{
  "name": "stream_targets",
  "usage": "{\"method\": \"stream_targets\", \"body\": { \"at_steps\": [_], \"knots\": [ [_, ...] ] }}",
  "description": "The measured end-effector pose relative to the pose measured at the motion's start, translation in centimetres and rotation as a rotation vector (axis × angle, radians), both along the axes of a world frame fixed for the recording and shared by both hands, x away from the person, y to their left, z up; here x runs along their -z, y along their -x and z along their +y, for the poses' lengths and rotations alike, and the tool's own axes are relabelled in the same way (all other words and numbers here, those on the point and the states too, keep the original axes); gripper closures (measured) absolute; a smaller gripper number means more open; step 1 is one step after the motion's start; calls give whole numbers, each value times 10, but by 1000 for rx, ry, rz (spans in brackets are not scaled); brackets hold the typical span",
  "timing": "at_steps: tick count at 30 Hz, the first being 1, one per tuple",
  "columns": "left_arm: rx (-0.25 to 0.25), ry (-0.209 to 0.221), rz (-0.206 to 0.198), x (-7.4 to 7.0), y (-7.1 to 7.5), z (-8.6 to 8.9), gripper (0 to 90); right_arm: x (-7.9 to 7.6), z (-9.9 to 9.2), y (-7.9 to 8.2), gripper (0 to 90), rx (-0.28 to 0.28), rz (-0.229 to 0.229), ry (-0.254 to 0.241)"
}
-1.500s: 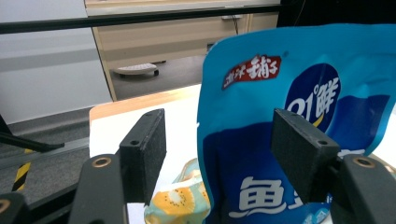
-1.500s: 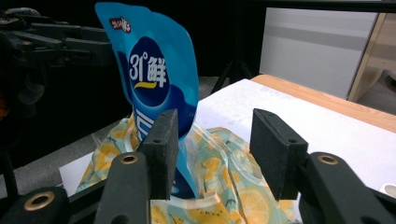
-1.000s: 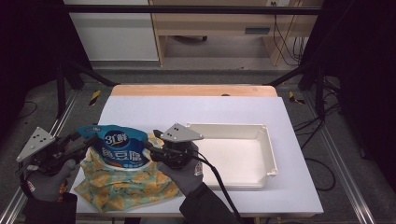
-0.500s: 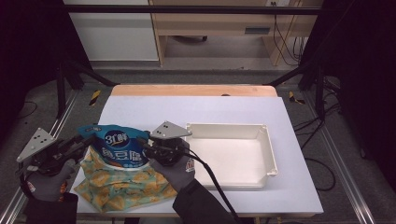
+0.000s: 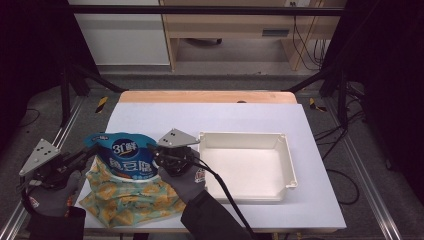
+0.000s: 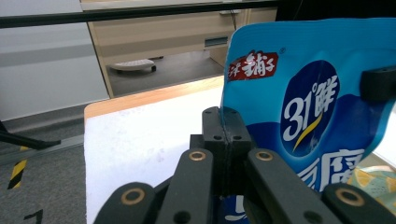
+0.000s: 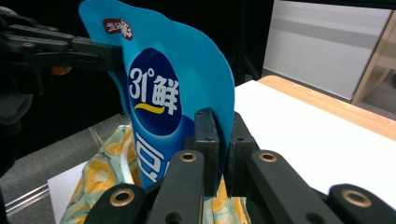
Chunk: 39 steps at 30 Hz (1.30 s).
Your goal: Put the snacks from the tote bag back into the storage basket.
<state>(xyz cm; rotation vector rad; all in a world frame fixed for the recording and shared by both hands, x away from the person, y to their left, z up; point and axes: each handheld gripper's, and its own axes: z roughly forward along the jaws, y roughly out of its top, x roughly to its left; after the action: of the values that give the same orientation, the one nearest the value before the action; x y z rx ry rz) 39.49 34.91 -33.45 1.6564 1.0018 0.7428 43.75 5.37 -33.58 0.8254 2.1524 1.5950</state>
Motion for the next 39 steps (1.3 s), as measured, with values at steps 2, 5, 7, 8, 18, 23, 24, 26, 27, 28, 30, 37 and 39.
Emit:
{"method": "stream_targets", "body": {
  "at_steps": [2,5,7,8,18,23,24,26,27,28,30,37,39],
  "knots": [
    [7,3,3,0,1,0,900,0,0,-1,863,12,2,-2],
    [6,6,7,-1,2,0,900,0,0,-2,866,13,4,-5],
    [4,7,6,-1,3,1,900,-1,1,-1,875,16,1,3],
    [0,4,1,-1,3,1,900,-1,1,-1,877,16,-1,3],
    [0,31,-31,-7,8,2,900,-10,1,1,885,14,-28,-10],
    [1,29,-50,-15,10,0,900,-16,0,0,888,15,-38,-14],
    [-1,29,-51,-16,11,-1,900,-17,0,0,888,15,-39,-16],
    [-3,26,-59,-19,11,-2,900,-19,-1,0,889,13,-43,-18],
    [-3,26,-59,-19,11,-2,900,-21,-1,0,889,13,-47,-19],
    [-1,24,-63,-21,12,-2,900,-21,-1,0,890,13,-47,-19],
    [1,29,-69,-23,12,-2,900,-24,-2,0,890,12,-50,-23],
    [4,29,-96,-38,14,-3,900,-39,-3,0,890,14,-81,-30],
    [4,23,-107,-45,15,-3,900,-44,-4,0,890,12,-89,-32]
  ]
}}
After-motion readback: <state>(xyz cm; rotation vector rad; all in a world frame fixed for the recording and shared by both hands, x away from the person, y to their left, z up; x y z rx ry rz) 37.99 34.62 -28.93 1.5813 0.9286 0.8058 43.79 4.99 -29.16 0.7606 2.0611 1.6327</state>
